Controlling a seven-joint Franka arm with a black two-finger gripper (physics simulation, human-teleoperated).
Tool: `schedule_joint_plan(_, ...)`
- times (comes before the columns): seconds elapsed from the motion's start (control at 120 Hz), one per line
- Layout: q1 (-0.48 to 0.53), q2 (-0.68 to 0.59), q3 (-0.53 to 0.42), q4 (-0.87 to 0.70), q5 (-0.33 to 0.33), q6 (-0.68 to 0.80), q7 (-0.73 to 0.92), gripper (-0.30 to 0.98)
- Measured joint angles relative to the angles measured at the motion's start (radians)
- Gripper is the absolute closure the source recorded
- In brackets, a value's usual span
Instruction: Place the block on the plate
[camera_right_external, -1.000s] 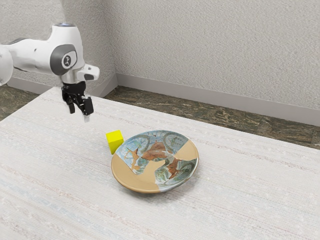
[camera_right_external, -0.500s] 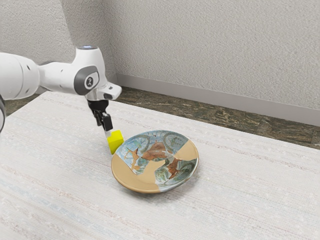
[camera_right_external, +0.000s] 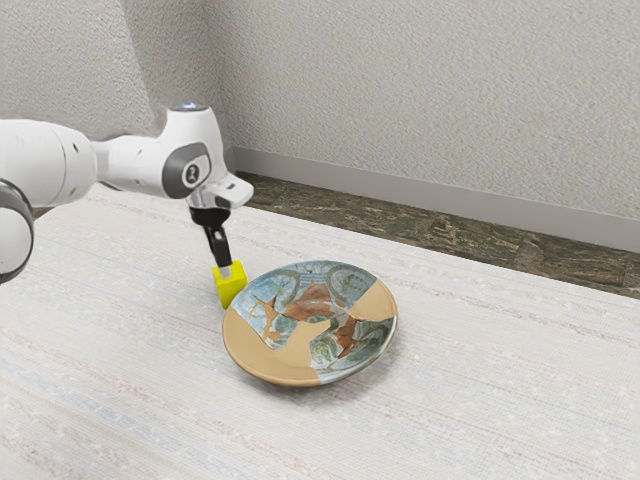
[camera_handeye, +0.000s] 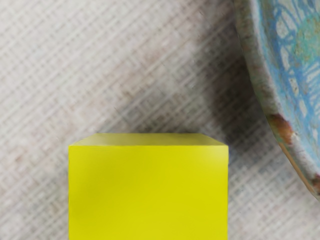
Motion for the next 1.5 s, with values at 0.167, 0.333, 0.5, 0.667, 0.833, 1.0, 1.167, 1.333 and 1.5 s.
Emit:
schedule_joint_plan(0.167,-0.005,0.038,0.0,0.028,0.001,0.001,0.025,0.0)
schedule_joint_plan(0.333,-0.004,0.058,0.002,0.045,0.002,0.005,0.044,0.0)
schedule_joint_plan(0.5,-0.006,0.082,0.004,0.075,0.003,0.01,0.061,0.0)
schedule_joint_plan(0.667,-0.015,0.087,0.005,0.073,0.002,0.013,0.071,0.0)
schedule_joint_plan(0.833,-0.017,0.087,0.005,0.065,0.002,0.014,0.076,0.0)
schedule_joint_plan(1.0,-0.017,0.089,0.006,0.058,0.001,0.017,0.075,0.04)
schedule_joint_plan(1.167,-0.012,0.09,0.008,0.048,-0.002,0.024,0.072,0.14)
schedule_joint_plan(1.333,-0.01,0.09,0.013,0.042,-0.004,0.027,0.069,0.23)
schedule_joint_plan(1.5,-0.009,0.09,0.016,0.042,-0.001,0.03,0.065,0.27)
